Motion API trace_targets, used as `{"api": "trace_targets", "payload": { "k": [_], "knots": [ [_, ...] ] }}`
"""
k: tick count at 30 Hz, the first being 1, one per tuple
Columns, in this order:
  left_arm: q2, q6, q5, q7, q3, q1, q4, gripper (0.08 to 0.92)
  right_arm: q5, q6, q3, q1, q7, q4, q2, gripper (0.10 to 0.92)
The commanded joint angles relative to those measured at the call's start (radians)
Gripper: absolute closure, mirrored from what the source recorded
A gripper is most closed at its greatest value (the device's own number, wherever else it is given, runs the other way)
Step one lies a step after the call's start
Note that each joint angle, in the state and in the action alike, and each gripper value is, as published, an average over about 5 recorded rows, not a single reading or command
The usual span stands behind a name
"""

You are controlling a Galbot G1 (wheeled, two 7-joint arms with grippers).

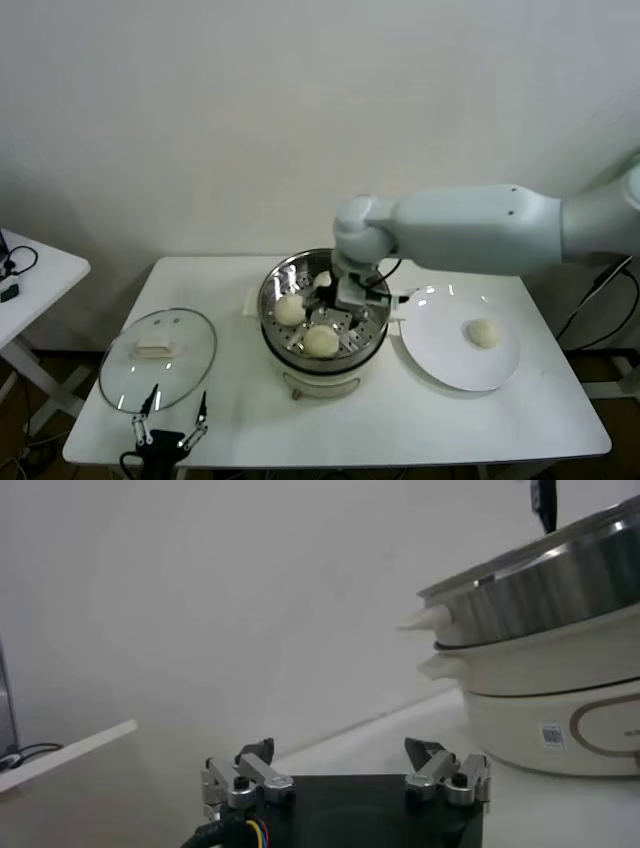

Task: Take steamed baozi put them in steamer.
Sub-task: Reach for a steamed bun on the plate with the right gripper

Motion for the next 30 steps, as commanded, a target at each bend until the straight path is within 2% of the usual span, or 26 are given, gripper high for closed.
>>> {"api": "trace_targets", "payload": {
  "k": [1,4,9,15,30],
  "knots": [
    [-0.038,0.0,0.0,0.001,0.0,0.004,-0.008,0.177,0.435,-0.238,-0.274,0.297,-0.08,-0.025,-0.202,0.202],
    [-0.035,0.001,-0.001,0.002,0.002,0.002,-0.007,0.177,0.483,-0.406,-0.337,0.295,-0.042,-0.051,-0.275,0.203],
    [-0.035,-0.002,-0.013,0.002,0.006,-0.004,-0.012,0.177,0.464,-0.518,-0.316,0.159,0.009,-0.114,-0.389,0.203],
    [-0.037,-0.007,-0.051,0.011,0.011,-0.003,-0.043,0.177,0.367,-0.535,-0.231,-0.01,0.04,-0.199,-0.454,0.203],
    [-0.049,-0.009,-0.056,0.012,0.021,0.003,-0.05,0.177,0.185,-0.469,-0.007,-0.324,0.038,-0.382,-0.466,0.203]
  ]
}}
